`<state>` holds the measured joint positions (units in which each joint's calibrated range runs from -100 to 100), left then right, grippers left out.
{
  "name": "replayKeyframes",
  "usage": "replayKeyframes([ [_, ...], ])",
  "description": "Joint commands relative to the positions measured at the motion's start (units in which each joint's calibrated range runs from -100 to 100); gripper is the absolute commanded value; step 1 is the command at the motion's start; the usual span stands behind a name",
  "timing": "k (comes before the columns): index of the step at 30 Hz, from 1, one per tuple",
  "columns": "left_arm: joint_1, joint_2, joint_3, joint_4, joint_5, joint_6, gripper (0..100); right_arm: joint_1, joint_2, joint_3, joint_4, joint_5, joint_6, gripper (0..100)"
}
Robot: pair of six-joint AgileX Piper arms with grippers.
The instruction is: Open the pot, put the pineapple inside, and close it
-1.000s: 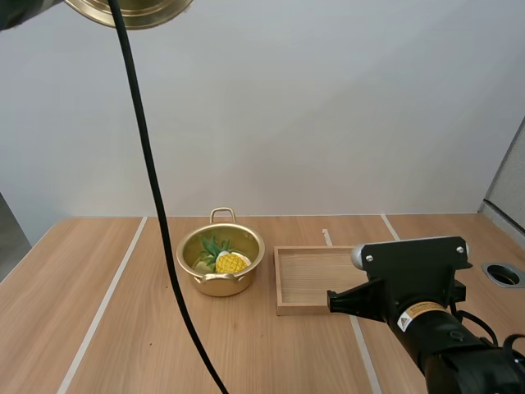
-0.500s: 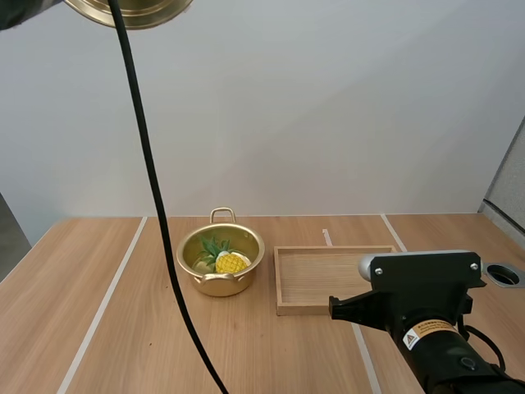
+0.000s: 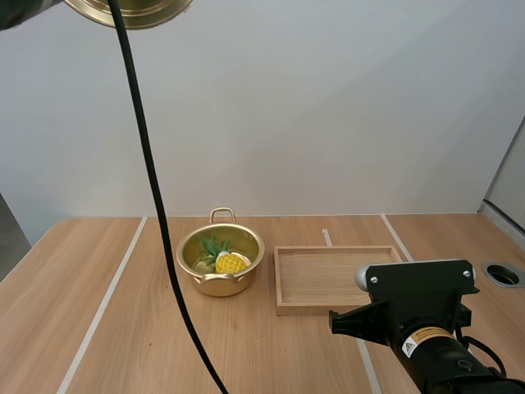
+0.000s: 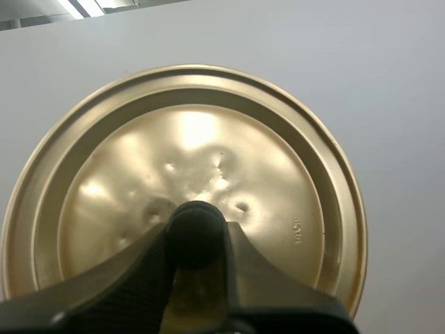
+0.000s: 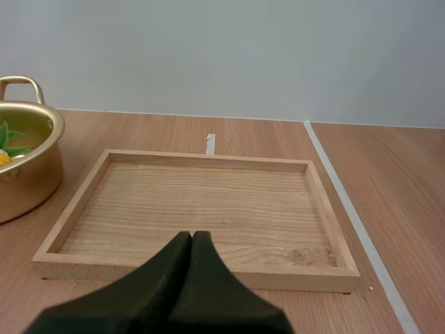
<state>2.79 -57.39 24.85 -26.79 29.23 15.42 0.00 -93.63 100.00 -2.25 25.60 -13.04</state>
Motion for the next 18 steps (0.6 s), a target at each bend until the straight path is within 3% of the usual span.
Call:
replayKeyframes([
  [1,0.0,-0.32,-0.26,0.01,-1.4,-0.35,0,-0.15,-0.24,0.0,-0.49,0.35,-0.47,0],
  [18,0.0,-0.32,-0.26,0.01,-1.4,-0.35,0,-0.15,-0.24,0.0,-0.02,0.23,-0.47,0],
])
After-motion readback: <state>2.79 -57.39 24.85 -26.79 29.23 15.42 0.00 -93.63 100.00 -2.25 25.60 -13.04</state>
